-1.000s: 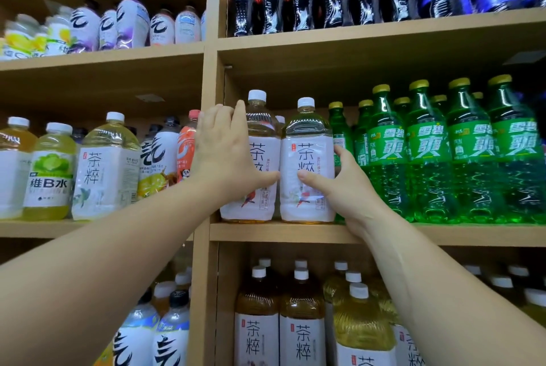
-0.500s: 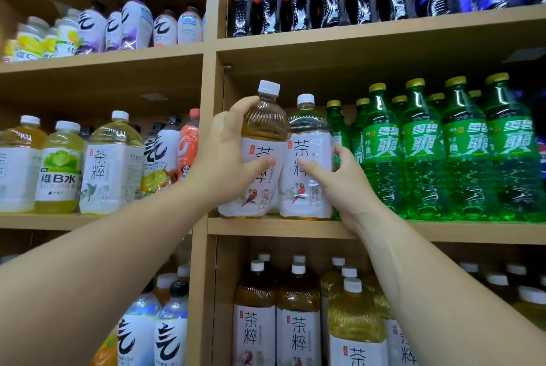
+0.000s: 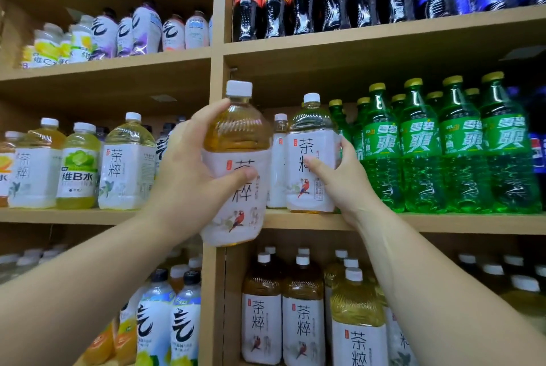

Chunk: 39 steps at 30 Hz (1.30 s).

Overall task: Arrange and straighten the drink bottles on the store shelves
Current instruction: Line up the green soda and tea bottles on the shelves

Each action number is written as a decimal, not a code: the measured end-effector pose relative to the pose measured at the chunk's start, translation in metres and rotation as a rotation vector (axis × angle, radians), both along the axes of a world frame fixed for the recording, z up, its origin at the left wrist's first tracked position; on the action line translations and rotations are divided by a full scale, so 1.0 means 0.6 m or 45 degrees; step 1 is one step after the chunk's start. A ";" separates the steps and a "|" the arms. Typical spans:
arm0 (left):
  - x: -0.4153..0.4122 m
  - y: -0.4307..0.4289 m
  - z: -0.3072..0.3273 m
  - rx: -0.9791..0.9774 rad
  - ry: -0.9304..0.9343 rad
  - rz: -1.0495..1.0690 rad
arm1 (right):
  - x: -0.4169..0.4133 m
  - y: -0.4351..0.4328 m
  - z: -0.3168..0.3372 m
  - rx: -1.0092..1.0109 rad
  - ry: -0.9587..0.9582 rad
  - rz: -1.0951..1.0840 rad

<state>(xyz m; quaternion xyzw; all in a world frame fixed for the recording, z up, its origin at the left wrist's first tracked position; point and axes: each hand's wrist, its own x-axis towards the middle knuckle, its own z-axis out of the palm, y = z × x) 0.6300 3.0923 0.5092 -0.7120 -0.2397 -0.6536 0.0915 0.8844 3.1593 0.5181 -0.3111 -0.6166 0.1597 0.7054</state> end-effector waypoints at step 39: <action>0.071 0.120 -0.400 -0.757 0.186 0.076 | 0.013 -0.143 -0.469 -0.399 0.017 -0.051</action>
